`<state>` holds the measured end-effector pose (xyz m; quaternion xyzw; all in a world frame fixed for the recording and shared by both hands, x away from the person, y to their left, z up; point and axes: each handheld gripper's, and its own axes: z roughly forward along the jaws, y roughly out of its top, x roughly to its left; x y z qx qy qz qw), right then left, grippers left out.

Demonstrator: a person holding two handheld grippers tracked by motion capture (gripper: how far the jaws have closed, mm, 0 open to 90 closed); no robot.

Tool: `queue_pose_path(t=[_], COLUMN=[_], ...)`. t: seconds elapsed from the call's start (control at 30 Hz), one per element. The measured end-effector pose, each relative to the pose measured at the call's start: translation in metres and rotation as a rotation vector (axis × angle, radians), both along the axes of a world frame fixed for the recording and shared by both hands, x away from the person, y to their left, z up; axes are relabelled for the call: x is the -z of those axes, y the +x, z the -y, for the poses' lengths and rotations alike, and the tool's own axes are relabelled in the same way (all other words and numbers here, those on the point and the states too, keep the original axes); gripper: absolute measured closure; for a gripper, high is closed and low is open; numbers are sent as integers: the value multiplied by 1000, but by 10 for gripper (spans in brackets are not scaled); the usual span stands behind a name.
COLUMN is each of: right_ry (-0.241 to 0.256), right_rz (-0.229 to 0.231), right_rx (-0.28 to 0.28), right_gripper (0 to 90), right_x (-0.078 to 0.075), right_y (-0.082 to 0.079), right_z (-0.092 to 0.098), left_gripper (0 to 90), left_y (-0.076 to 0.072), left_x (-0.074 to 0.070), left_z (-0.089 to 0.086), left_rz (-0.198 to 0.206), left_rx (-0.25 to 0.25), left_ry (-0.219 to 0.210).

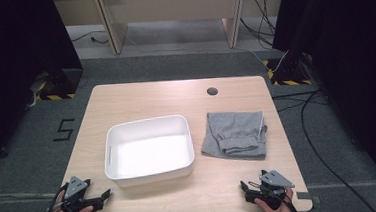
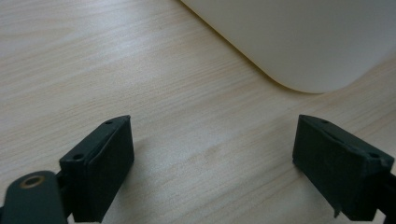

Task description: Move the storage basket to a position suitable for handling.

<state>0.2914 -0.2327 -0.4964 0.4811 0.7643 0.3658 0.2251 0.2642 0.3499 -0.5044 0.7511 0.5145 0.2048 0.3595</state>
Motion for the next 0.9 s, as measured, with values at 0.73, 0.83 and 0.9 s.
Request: queue_pose_path(t=[0.73,0.83,0.9], right_ry=[22,10,10], right_rz=[34,37,33], right_rx=[-89,-126,-133], right_gripper=[187,199,201], right_x=[-15,-19,-20], right_y=[-1,0,0], right_z=[-24,-36,-40], left_gripper=[146,149,152], left_y=[1,1,1], left_x=[-2,-2,-3], left_z=[2,3,6], left_rz=[-7,-11,-14], left_rx=[-1,-5,12], left_ry=[9,10,-3])
